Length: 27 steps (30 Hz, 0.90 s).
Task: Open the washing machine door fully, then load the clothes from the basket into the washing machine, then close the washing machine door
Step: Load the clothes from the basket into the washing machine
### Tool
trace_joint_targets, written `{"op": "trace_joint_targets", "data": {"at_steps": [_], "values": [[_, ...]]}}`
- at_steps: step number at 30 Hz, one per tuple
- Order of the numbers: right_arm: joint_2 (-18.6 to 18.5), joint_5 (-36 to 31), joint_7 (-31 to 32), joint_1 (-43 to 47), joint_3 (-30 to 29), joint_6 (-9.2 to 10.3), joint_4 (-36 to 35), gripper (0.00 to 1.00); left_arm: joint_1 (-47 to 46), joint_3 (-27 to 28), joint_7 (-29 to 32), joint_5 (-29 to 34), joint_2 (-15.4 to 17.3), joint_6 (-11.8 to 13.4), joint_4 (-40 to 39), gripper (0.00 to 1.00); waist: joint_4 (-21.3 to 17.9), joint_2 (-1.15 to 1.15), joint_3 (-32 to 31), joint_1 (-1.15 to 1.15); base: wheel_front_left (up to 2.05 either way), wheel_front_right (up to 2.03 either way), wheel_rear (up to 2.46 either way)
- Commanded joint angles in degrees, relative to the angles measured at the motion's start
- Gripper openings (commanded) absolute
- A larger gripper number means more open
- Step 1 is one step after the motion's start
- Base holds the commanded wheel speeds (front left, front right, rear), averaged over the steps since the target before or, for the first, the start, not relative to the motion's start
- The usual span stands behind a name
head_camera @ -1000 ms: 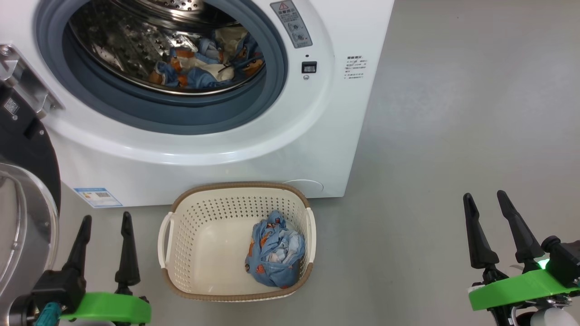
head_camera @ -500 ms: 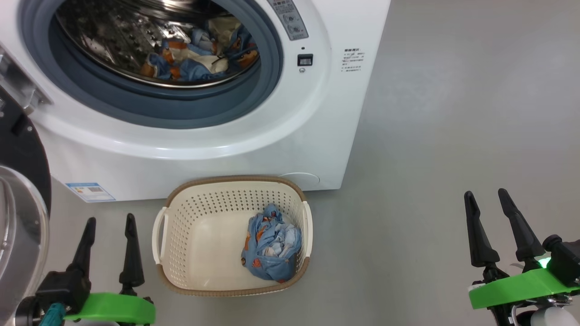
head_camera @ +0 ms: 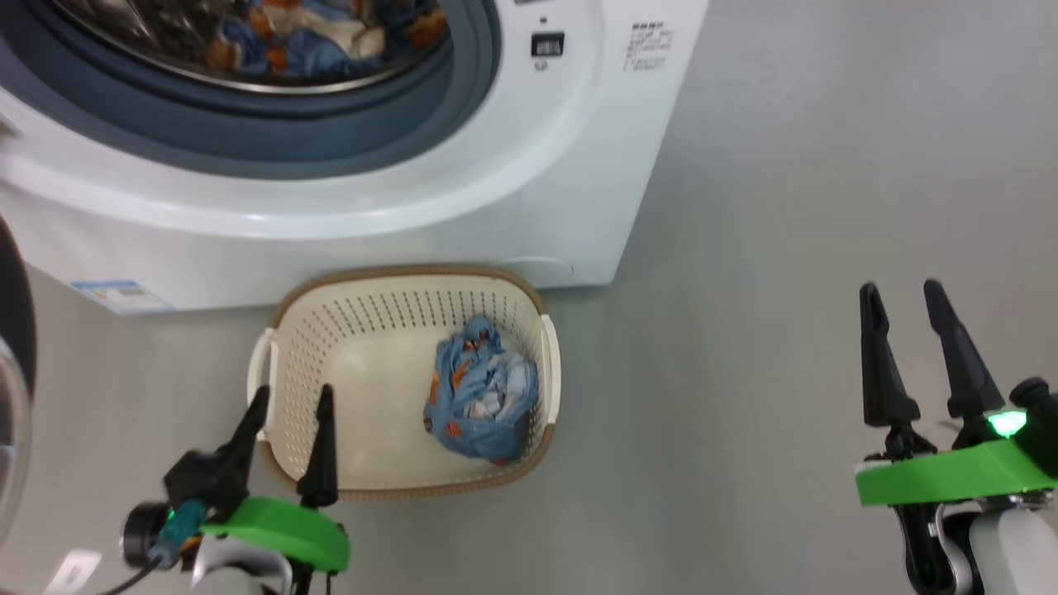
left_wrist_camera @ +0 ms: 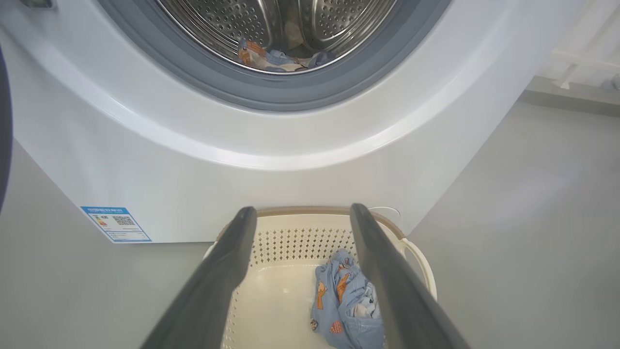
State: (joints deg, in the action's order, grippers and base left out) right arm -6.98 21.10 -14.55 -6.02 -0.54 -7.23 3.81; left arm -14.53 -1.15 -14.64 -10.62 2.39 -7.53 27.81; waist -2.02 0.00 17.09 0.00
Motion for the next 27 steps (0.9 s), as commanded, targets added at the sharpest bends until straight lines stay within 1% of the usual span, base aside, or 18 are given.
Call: {"op": "trace_joint_targets", "data": {"at_steps": [1,4,13,14,15,20,27], "values": [[0.1,-0.8,-0.4,-2.1,0.5,-0.25,-2.0,1.0,-2.8,0.3,-0.4,-0.3,0.8,0.0,1.1,1.0,-0.7,0.0,4.5,0.0,0.0,0.0,0.0],[0.8,-1.1,-0.4,-4.3,0.4,-0.25,-2.9,1.0,-7.2,-2.9,-0.4,-0.8,1.7,0.0,6.1,1.0,-1.4,0.0,8.9,0.0,0.0,0.0,0.0],[2.5,-1.2,-0.4,-9.5,0.3,-0.25,-4.4,1.0,-16.6,-11.5,-0.4,-5.0,5.0,0.0,16.5,1.0,-3.9,0.0,17.7,0.0,0.0,0.0,0.0],[2.5,-1.2,-0.4,-9.5,0.3,-0.25,-4.4,1.0,-16.6,-11.5,-0.4,-5.0,5.0,0.0,16.5,1.0,-3.9,0.0,17.7,0.0,0.0,0.0,0.0],[2.6,-1.2,-0.4,-10.0,0.4,-0.25,-4.5,1.0,-17.6,-12.7,-0.4,-5.5,5.3,0.0,17.5,1.0,-4.2,0.0,18.5,0.0,0.0,0.0,0.0],[3.3,-1.1,-0.4,-12.3,1.2,-0.25,-4.8,1.0,-22.3,-18.8,-0.4,-8.1,7.2,0.0,22.5,1.0,-5.9,0.0,22.2,0.0,0.0,0.0,0.0],[3.9,-0.9,-0.4,-13.9,2.1,-0.25,-5.3,1.0,-28.0,-27.8,-0.4,-12.6,9.3,0.0,28.8,1.0,-7.7,0.0,25.6,0.0,0.0,0.0,0.0]]}}
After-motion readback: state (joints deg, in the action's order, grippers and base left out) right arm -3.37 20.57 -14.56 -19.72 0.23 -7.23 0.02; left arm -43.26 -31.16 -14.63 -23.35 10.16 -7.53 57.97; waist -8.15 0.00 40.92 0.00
